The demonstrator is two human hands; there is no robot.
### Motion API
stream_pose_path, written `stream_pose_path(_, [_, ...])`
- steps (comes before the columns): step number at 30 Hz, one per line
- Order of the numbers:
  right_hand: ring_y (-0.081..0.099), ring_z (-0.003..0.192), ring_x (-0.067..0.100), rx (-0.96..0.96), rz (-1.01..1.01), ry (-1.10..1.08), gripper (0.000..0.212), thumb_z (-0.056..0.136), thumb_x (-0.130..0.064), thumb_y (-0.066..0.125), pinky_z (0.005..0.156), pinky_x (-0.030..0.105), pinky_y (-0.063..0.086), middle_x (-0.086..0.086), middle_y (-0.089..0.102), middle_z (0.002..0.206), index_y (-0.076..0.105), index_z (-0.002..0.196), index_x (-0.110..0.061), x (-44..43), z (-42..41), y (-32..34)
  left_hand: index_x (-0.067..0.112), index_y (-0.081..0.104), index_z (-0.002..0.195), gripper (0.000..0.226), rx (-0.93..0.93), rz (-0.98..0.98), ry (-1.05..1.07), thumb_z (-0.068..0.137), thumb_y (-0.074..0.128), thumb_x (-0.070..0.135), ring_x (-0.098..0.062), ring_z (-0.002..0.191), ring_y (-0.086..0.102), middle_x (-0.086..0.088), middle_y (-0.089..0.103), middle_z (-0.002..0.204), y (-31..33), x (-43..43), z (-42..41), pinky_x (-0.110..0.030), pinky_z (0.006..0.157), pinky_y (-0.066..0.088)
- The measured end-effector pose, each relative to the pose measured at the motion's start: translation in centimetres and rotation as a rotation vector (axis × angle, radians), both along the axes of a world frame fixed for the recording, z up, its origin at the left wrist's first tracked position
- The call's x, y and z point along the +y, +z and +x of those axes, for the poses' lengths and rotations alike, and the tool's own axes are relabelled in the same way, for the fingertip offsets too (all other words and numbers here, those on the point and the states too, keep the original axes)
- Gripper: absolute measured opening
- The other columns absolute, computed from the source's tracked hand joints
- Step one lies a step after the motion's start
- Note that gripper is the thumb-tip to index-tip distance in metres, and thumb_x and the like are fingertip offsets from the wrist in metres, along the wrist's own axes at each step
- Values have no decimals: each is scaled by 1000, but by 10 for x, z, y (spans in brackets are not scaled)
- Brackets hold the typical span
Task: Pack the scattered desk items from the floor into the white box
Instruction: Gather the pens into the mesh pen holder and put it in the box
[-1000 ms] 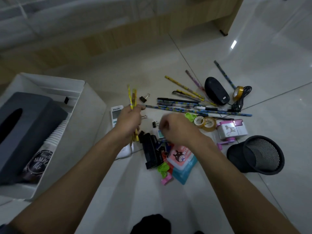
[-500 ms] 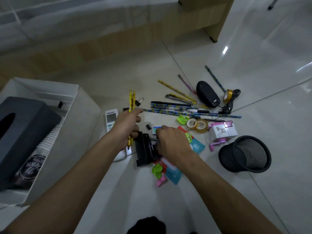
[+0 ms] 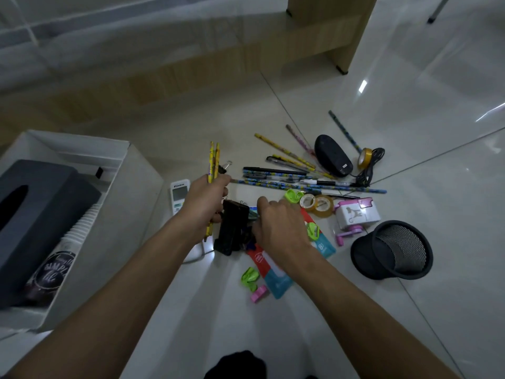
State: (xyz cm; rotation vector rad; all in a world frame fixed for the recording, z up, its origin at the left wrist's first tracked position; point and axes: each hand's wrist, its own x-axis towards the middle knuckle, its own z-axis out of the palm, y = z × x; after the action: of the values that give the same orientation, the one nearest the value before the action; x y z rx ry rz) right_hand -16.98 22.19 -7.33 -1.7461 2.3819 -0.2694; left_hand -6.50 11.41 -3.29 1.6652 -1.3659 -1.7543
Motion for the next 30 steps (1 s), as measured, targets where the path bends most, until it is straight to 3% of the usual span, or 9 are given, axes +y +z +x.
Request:
stream_pose_path(4, [56,104,30,-6,42,-18,19,93,-17,60,79,38,39,9,67,107,64,112,-15,-3,-6,-7,21,60,97,16,-98,-160,-102,91,64,36,-9,57,46,4,56,82,1,-1,3,-22,47,36])
stream_pose_path(8, [58,100,31,-33,67,-30,16,91,-19,59,71,36,32,9,65,105,63,106,-13,-9,-11,-4,33,65,106,34,-417,-404,-520,77,74,49,-12,93,63,9,66,103,-10,3,10,-32,80,52])
stream_pose_path(13, [61,96,32,-82,73,-114,15,88,-14,60,68,33,35,12,61,106,58,102,-9,-8,-11,-7,23,62,87,20,-675,-467,-491,84,58,43,-24,84,60,-1,66,89,-16,9,16,-31,67,45])
stream_pose_path(16, [61,97,33,-128,6,-190,15,89,-12,58,67,33,39,14,62,107,60,103,-6,-13,-16,-10,24,65,90,19,-597,-412,-406,85,59,40,-23,88,62,1,67,88,-13,8,18,-29,68,43])
stream_pose_path(18, [61,93,28,-208,-157,-233,13,92,-15,59,69,34,45,9,64,101,64,102,-9,-16,-20,-10,17,69,89,20,-399,-346,-253,87,59,34,-20,83,62,-3,70,88,-11,5,15,-29,64,42])
stream_pose_path(21, [63,81,12,-550,-455,-338,10,93,-19,65,71,23,51,-2,68,90,69,101,-14,-22,-18,10,25,69,93,12,-118,-140,-156,91,59,30,-11,69,51,5,69,91,-3,6,5,-27,57,36])
stream_pose_path(23, [65,73,5,-854,-542,-454,3,92,-20,69,70,16,52,-7,70,81,71,94,-18,-31,-16,27,31,68,93,11,-36,-180,-252,91,58,26,-9,68,51,9,65,87,-2,9,-1,-28,58,37])
stream_pose_path(26, [72,76,18,-1165,-523,-516,9,90,-19,73,78,38,61,2,74,79,71,83,-24,-39,-16,36,35,65,90,16,-64,-380,-463,94,50,37,-7,77,62,13,68,82,-6,15,-7,-30,70,46])
stream_pose_path(30, [73,79,20,-1206,-473,-595,9,94,-20,66,81,45,61,3,74,85,72,89,-23,-30,-22,21,28,68,101,30,-208,-396,-539,99,45,48,-16,80,64,7,68,86,-17,19,-6,-33,71,51])
